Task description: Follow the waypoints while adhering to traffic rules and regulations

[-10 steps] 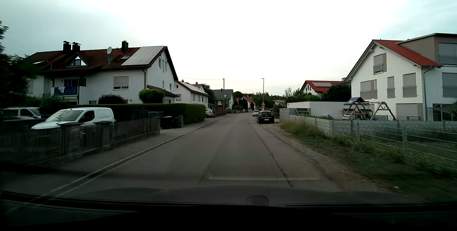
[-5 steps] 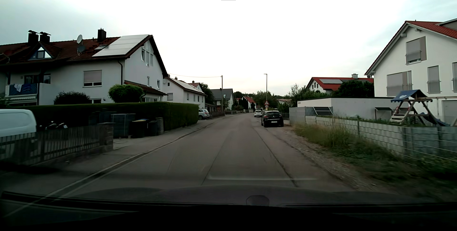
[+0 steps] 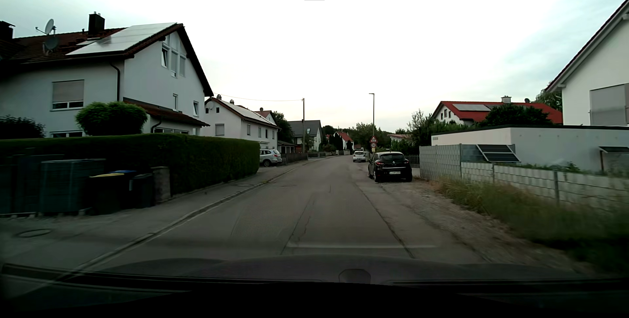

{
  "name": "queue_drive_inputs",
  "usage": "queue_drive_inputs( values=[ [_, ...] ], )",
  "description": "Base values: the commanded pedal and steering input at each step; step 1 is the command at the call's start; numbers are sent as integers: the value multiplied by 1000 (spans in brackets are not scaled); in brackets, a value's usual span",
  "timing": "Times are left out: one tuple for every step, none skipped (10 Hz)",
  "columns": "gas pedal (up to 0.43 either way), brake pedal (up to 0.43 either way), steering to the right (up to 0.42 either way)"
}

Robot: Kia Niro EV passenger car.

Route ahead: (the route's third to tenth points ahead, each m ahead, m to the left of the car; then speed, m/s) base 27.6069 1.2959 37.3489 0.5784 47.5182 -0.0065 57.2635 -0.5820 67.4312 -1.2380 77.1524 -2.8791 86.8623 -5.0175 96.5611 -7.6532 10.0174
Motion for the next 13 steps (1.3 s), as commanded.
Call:
queue_drive_inputs(
  values=[
    [0, 6, -3],
    [0, 6, -3],
    [0, 6, -4],
    [0, 6, -4],
    [0, 6, -4],
    [0, 6, -3],
    [0, 6, -4],
    [0, 6, -3],
    [0, 6, -2],
    [0, 6, 1],
    [0, 6, 5],
    [0, 6, 8],
    [0, 6, 8]
  ],
)
